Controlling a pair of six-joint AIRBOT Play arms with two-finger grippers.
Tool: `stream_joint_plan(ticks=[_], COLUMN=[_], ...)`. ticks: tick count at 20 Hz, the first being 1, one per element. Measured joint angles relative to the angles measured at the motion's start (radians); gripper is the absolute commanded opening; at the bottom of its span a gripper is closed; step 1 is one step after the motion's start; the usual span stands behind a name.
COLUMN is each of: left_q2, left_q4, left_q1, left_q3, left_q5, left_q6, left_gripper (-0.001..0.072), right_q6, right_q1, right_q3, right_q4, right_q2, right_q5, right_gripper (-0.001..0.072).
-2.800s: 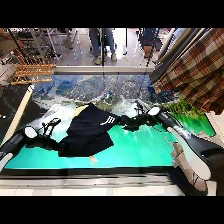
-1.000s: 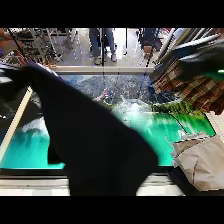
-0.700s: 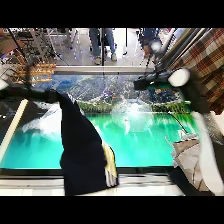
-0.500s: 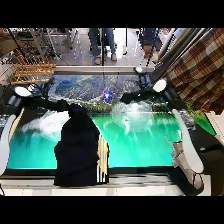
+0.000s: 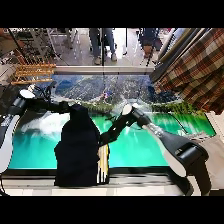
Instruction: Fold the clothes and pants, and hang the long-sleeved shirts on hangers.
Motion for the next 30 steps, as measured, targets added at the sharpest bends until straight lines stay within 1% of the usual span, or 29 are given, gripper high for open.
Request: stream_joint_plan(ticks=[2, 4, 8, 9, 10, 11, 12, 13, 14, 15, 20, 23, 27, 29, 30], left_q2=[0.0, 0.001, 0.001, 0.001, 0.001, 0.001, 0.001, 0.001, 0.001, 0.001, 0.005, 0.027, 0.068, 0.103, 0.128], left_q4=[0.0, 0.0, 0.0, 0.0, 0.0, 0.0, 0.0, 0.0, 0.0, 0.0, 0.0, 0.0, 0.0, 0.0, 0.0], left_q1=[0.003, 0.006, 0.01, 0.011, 0.011, 0.011, 0.011, 0.011, 0.011, 0.011, 0.012, 0.021, 0.044, 0.051, 0.053], left_q3=[0.0, 0.0, 0.0, 0.0, 0.0, 0.0, 0.0, 0.0, 0.0, 0.0, 0.0, 0.0, 0.0, 0.0, 0.001], left_q5=[0.0, -0.002, -0.031, -0.035, -0.039, -0.041, -0.045, -0.046, -0.046, -0.048, -0.051, -0.052, -0.053, -0.076, -0.097], left_q6=[0.0, 0.0, 0.0, 0.0, 0.0, 0.0, 0.0, 0.0, 0.0, 0.0, 0.0, 0.0, 0.0, -0.001, -0.001], left_gripper=[0.0024, 0.0024, 0.0024, 0.0024, 0.0024, 0.0024, 0.0024, 0.0024, 0.0024, 0.0024, 0.0024, 0.0024, 0.0024, 0.0024, 0.0023], right_q6=[-0.003, 0.003, 0.095, 0.116, 0.133, 0.145, 0.156, 0.16, 0.167, 0.171, 0.174, 0.167, 0.166, 0.162, 0.164], right_q1=[0.058, 0.109, 0.176, 0.184, 0.191, 0.196, 0.202, 0.209, 0.217, 0.224, 0.24, 0.204, 0.134, 0.11, 0.1], right_q3=[-0.03, -0.046, -0.058, -0.06, -0.061, -0.061, -0.061, -0.061, -0.061, -0.061, -0.062, -0.062, -0.062, -0.056, -0.047], right_q4=[0.008, 0.002, -0.148, -0.183, -0.211, -0.232, -0.249, -0.257, -0.264, -0.267, -0.289, -0.34, -0.37, -0.401, -0.444], right_q2=[-0.002, -0.003, -0.005, -0.005, -0.005, -0.005, -0.005, -0.005, -0.005, -0.005, 0.035, 0.13, 0.264, 0.333, 0.376], right_q5=[0.006, -0.018, -0.132, -0.154, -0.179, -0.2, -0.221, -0.242, -0.259, -0.274, -0.303, -0.309, -0.306, -0.303, -0.303], right_gripper=[0.0562, 0.0563, 0.0563, 0.0551, 0.0444, 0.0306, 0.0282, 0.0184, 0.0022, 0.001, 0.0004, 0.0003, 0.0003, 0.0003, 0.0003])
